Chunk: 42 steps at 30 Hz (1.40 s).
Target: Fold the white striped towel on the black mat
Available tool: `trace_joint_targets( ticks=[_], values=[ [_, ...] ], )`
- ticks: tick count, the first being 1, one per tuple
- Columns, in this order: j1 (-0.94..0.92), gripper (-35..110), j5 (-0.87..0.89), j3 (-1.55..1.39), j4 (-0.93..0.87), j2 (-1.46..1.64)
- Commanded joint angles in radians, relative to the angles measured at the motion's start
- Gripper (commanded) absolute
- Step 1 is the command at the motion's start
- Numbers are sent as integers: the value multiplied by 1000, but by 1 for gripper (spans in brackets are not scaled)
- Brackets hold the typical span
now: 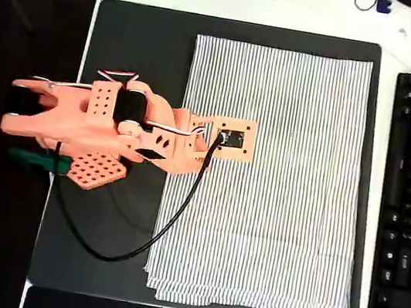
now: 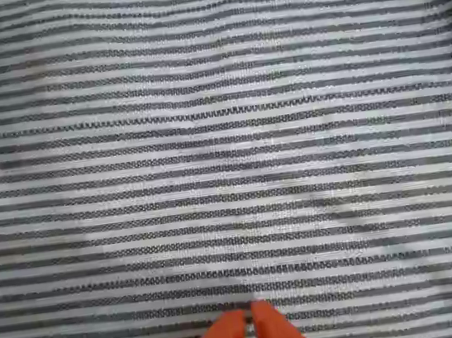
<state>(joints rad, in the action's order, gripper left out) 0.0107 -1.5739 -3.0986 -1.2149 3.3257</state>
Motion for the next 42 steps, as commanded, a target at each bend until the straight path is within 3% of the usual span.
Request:
trace_joint_targets(
  ticks=[1,6,9,29,42],
  values=[
    [97,0,296,621,-193,-532],
    [18,0,104,212,-52,-281],
    [60,0,170,186,-114,-276],
    [72,0,172,456,-63,-472],
    [199,0,225,650,-141,-566]
  ],
)
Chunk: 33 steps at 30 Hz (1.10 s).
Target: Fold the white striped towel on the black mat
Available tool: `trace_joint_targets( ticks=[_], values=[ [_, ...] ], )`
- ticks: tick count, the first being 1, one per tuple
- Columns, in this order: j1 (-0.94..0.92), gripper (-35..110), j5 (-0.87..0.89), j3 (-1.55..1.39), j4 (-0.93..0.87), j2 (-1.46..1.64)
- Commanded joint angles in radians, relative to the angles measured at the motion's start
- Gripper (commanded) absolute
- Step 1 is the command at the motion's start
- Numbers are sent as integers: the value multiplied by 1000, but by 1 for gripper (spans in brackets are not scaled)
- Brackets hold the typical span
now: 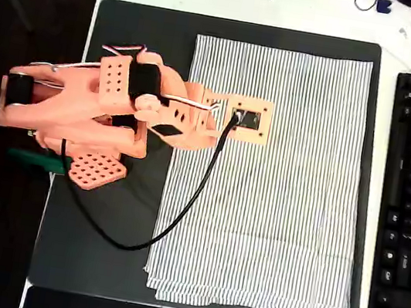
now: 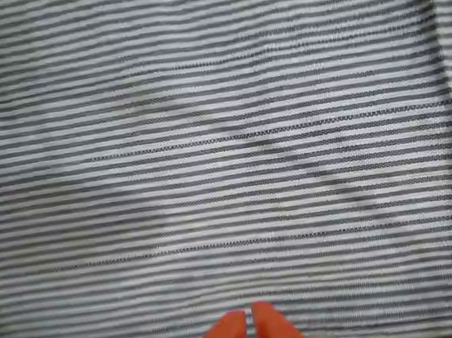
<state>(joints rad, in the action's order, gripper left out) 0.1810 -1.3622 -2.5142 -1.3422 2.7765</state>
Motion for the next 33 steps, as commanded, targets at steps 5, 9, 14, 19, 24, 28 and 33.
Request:
trace_joint_targets(
  ticks=[5,9,14,19,24,28,33],
  values=[
    [94,0,28,161,-41,-101],
    [176,0,9,193,-43,-133],
    [232,0,40,279,-26,-210],
    [276,0,78,417,-52,-318],
    [325,0,91,509,-72,-413],
    [348,2,109,555,-57,-514],
    [405,2,163,635,-52,-666]
  ],
)
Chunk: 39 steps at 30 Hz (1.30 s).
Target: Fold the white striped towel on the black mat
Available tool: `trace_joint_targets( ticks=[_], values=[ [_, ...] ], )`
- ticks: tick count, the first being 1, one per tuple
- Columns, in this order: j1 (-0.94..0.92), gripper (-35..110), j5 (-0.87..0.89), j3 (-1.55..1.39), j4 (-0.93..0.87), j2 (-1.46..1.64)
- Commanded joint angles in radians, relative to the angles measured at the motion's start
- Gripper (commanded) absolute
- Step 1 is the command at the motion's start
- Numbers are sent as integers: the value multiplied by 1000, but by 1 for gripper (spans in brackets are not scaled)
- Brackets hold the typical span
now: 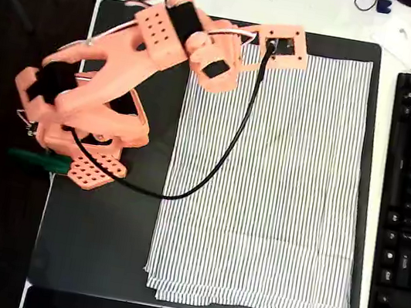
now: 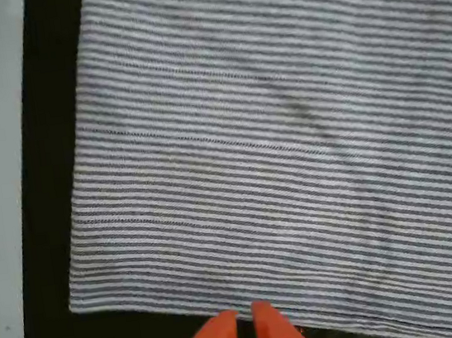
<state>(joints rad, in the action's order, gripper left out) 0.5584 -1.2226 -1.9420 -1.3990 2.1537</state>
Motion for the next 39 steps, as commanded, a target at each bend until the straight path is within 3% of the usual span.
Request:
trace_joint_targets(
  ticks=[1,23,31,39],
  values=[
    [35,2,46,84,5,-78],
    [121,8,183,331,179,-604],
    [141,20,206,437,229,-761],
    [107,22,192,575,233,-923]
  ],
)
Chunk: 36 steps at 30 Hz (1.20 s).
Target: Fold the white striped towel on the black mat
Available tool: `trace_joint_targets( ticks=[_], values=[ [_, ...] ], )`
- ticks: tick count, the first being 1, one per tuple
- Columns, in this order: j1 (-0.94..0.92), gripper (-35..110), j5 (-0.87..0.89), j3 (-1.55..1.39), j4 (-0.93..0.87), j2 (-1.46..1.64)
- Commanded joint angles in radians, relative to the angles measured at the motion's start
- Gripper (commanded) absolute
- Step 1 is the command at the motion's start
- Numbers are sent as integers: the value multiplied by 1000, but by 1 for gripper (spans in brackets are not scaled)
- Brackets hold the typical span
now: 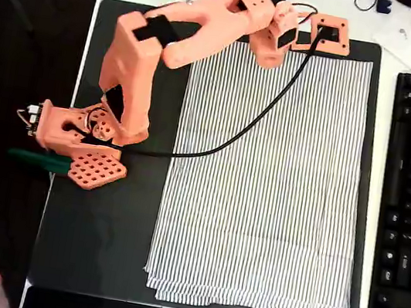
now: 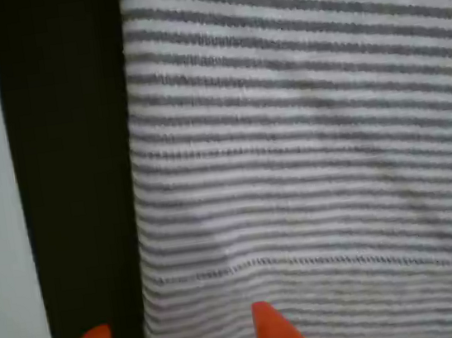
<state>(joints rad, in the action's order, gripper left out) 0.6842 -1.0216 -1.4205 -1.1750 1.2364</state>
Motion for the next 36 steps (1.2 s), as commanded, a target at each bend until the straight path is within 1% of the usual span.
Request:
trace_joint_targets(
  ticks=[1,9,11,14,15,21,25,29,36],
  values=[
    [-21,22,-12,60,14,-21],
    [-67,21,-31,112,43,-130],
    [-77,17,-38,117,49,-155],
    [-84,2,-31,118,48,-179],
    [-87,0,-29,117,44,-181],
    [-104,0,-17,107,8,-130],
    [-109,0,2,97,-72,-40],
    [-126,0,40,103,-195,63],
    [-199,0,-9,109,-345,265]
  ],
)
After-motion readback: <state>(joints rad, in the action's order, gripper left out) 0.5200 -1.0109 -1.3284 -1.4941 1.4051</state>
